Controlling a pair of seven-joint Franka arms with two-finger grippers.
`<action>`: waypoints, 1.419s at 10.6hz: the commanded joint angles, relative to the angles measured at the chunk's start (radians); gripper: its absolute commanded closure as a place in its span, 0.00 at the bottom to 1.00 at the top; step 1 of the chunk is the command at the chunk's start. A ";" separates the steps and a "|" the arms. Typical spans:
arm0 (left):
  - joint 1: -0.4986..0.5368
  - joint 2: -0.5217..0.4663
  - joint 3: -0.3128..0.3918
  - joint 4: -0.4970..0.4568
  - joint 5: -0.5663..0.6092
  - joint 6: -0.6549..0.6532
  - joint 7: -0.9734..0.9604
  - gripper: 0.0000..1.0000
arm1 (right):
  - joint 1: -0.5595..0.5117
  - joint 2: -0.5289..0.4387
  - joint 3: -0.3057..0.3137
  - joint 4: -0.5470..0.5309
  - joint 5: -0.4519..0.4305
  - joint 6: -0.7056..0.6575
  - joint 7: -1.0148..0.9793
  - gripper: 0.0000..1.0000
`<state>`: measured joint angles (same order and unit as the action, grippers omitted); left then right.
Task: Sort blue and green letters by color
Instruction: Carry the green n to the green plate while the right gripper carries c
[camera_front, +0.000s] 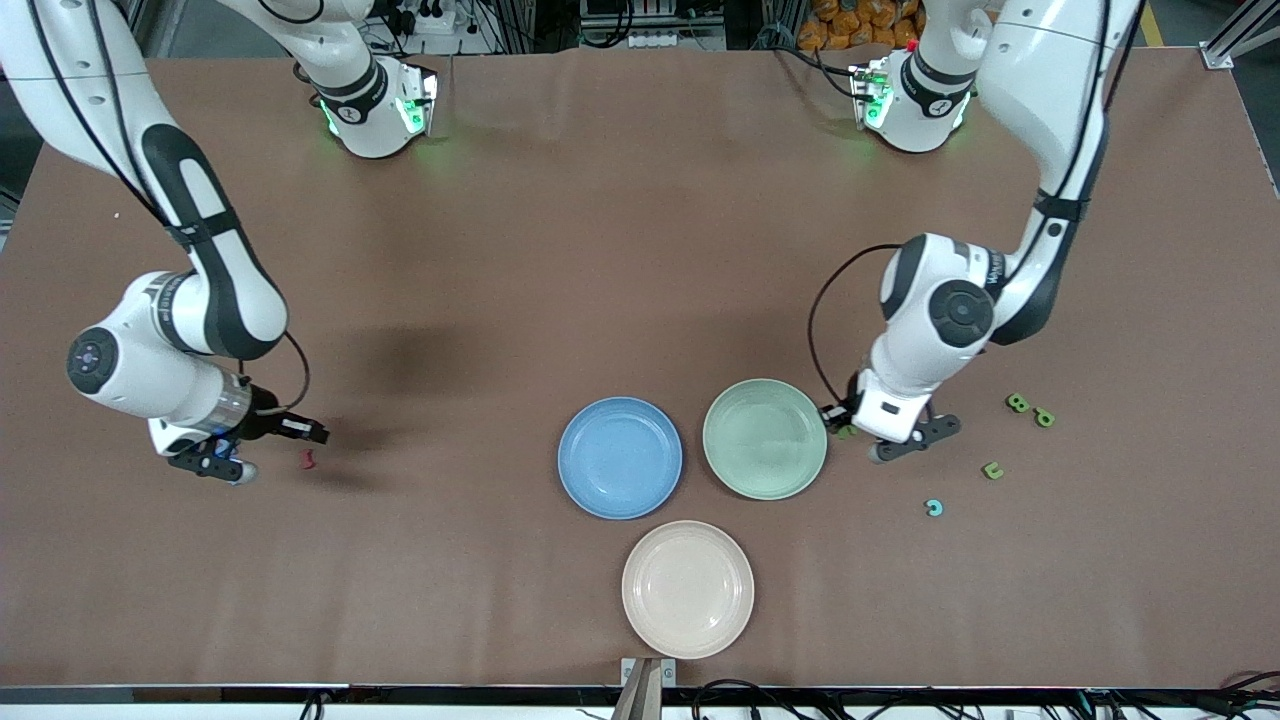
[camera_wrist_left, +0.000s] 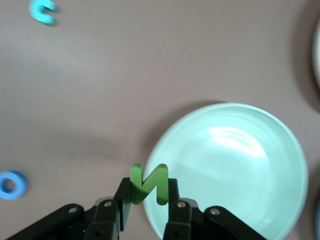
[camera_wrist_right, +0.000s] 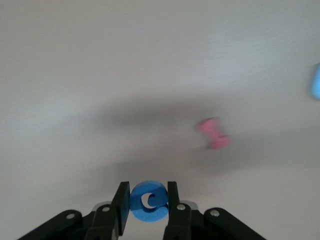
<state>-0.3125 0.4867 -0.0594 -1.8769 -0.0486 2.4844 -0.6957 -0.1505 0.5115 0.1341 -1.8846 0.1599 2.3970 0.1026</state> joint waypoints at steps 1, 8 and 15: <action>-0.098 0.079 0.004 0.120 -0.034 -0.015 -0.123 1.00 | 0.113 0.005 0.013 0.051 0.224 -0.013 0.091 1.00; -0.067 0.109 0.007 0.162 0.007 -0.019 0.060 0.00 | 0.405 0.074 0.012 0.264 0.483 0.060 0.486 1.00; 0.234 0.096 0.004 0.139 0.032 -0.064 0.999 0.00 | 0.529 0.144 -0.020 0.286 0.457 0.277 0.710 0.00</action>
<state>-0.1801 0.5979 -0.0439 -1.7217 -0.0434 2.4363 -0.0014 0.3981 0.6400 0.1433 -1.6278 0.6255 2.6858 0.8108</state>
